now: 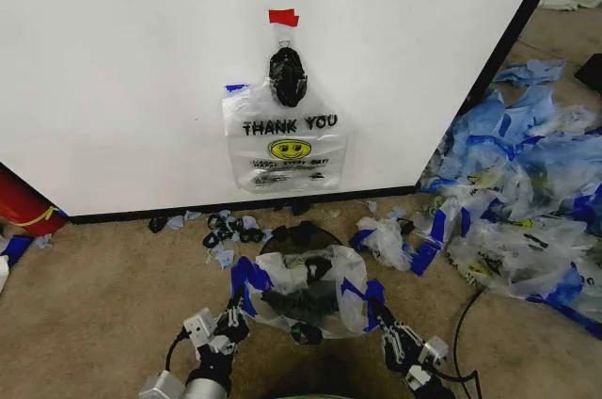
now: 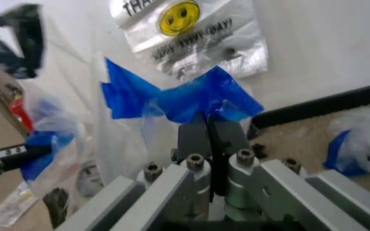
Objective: Pick up the garbage bag from the wall and place it over the trash bin.
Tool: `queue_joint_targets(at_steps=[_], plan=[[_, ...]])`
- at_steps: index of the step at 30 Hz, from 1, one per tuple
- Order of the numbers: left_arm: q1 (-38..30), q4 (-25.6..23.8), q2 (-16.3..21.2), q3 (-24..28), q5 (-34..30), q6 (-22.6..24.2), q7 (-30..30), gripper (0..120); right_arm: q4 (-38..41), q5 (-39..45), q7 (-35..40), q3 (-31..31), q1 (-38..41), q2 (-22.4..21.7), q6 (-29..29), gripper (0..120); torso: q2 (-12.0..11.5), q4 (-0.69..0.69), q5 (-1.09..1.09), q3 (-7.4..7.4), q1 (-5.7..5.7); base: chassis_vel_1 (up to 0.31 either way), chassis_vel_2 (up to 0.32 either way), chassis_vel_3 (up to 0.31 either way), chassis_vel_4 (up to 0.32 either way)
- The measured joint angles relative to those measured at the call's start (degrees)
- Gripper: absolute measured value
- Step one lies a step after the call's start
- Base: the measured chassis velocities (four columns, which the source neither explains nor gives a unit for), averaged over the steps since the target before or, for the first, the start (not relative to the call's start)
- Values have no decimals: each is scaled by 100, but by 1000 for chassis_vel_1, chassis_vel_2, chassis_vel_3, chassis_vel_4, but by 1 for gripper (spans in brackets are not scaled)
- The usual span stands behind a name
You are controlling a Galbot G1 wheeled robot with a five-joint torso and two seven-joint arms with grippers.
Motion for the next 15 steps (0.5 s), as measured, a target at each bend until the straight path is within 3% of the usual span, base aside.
queue_joint_targets(at_steps=[15], plan=[[-217,527,-61,71,40,-122,-12,0,-1095,-21,23,-180,857,424,-14,0,-2,0,0,0,0,0,0,0,0]])
